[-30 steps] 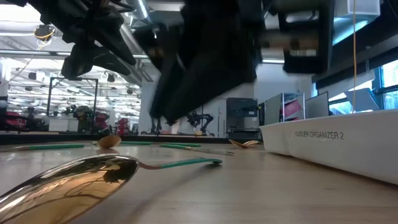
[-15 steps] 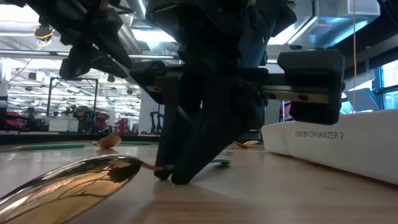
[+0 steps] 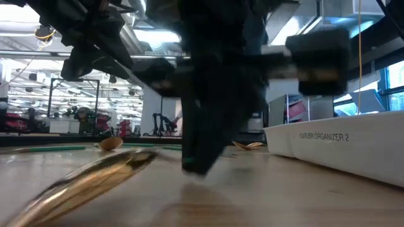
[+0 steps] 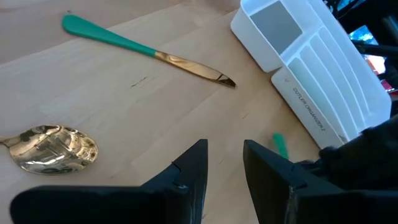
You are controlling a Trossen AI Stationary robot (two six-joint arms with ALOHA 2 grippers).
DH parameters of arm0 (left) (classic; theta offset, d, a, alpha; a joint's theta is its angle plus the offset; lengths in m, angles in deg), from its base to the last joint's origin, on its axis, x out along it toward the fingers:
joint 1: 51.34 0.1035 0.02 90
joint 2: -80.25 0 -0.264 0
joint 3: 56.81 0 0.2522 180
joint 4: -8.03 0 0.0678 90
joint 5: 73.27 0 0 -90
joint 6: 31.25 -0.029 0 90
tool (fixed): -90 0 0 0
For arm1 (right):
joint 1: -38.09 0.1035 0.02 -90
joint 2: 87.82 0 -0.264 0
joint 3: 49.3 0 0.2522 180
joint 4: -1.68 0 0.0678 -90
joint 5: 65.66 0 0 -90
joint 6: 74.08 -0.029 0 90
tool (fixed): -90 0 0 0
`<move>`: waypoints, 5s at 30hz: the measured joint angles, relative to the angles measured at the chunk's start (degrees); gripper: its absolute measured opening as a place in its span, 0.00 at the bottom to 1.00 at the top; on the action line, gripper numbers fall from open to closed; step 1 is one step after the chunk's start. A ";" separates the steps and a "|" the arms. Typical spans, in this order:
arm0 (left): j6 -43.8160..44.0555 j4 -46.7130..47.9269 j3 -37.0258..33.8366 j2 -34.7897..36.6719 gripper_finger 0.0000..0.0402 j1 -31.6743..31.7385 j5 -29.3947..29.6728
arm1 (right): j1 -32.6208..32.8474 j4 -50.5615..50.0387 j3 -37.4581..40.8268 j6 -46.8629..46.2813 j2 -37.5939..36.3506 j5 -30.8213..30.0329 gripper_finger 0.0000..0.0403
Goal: Sort silverware
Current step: Put the green spoon in the white silverware tray
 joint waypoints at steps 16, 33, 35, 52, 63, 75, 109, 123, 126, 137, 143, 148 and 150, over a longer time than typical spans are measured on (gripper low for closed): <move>-4.46 0.27 0.00 0.00 0.24 0.04 0.03 | -0.87 -43.01 -25.27 -0.09 -0.42 0.50 0.03; -6.85 -0.09 0.00 0.02 0.24 0.07 0.18 | 0.57 -50.34 -25.10 -17.20 -3.74 15.95 0.02; -6.84 -0.02 0.00 0.02 0.24 0.07 0.18 | 0.86 -50.51 -21.99 -18.76 -6.39 16.02 0.02; -8.26 0.20 0.00 0.02 0.24 0.07 0.86 | 1.18 -50.51 17.99 -17.94 -22.10 18.95 0.02; -8.05 -0.12 0.00 0.02 0.24 0.07 0.95 | 1.25 -46.04 19.85 -17.64 -18.35 21.91 0.02; -8.26 -0.20 0.00 0.02 0.24 0.07 1.24 | 1.27 -32.68 19.87 -16.90 -17.79 21.91 0.02; -8.87 -0.11 0.00 0.02 0.24 0.07 1.26 | 1.16 -32.04 16.77 -16.14 -11.91 4.42 0.18; -9.87 -0.15 0.00 0.02 0.24 0.07 1.25 | 1.14 -39.66 16.82 -17.50 -11.98 5.10 0.26; -9.86 -0.15 0.00 0.02 0.24 0.07 1.25 | 1.16 -41.31 16.86 -16.58 -11.98 5.68 0.32; -10.08 -0.20 0.00 0.02 0.24 0.07 1.28 | 1.14 -42.21 12.15 -19.18 -13.72 3.50 0.37; -10.75 -1.80 0.00 0.02 0.24 0.07 2.79 | 0.76 -43.34 4.69 -21.42 -17.04 1.10 0.37; -15.45 -10.50 0.00 0.02 0.24 1.19 6.85 | -1.39 -46.51 -1.20 -27.85 -21.91 -8.52 0.37; -18.39 -14.38 0.00 -0.23 0.24 2.53 6.98 | -2.78 -46.79 -2.73 -29.99 -24.91 -12.41 0.37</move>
